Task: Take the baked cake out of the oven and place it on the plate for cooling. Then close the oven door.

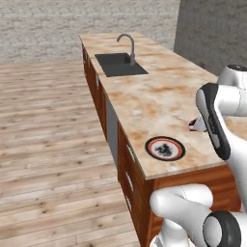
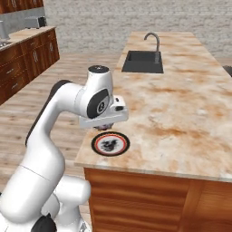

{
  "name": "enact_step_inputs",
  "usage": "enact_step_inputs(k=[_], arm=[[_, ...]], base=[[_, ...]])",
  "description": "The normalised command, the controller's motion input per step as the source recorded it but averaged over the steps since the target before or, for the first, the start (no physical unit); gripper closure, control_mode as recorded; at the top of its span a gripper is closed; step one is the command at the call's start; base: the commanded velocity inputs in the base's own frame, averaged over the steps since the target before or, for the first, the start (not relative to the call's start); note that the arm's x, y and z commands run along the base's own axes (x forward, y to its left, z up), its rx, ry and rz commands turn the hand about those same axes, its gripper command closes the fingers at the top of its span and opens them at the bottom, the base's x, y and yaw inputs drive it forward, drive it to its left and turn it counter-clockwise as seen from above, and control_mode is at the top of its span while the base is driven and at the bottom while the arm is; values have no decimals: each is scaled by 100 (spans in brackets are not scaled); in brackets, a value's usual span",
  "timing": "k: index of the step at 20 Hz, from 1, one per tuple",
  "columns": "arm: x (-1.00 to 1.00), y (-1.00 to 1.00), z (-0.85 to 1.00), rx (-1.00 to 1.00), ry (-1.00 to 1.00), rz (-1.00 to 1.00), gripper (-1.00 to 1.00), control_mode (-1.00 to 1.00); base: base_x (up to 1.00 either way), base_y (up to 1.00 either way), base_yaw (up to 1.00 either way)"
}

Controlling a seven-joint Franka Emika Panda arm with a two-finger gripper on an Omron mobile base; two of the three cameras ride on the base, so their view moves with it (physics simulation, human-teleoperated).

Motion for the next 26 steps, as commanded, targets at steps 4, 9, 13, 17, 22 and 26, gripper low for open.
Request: enact_step_inputs(k=[4,9,13,17,22,26], arm=[[67,-19,-68,2,0,49,100,-100],[68,2,-56,3,1,34,100,-100],[51,23,-33,0,5,5,100,-100],[40,4,-38,0,3,0,100,-100],[26,0,-65,0,0,0,100,-100],[38,8,-59,0,0,0,100,-100]], base=[[0,0,0],[0,0,0],[0,0,0],[0,0,0],[0,0,0],[0,0,0]])
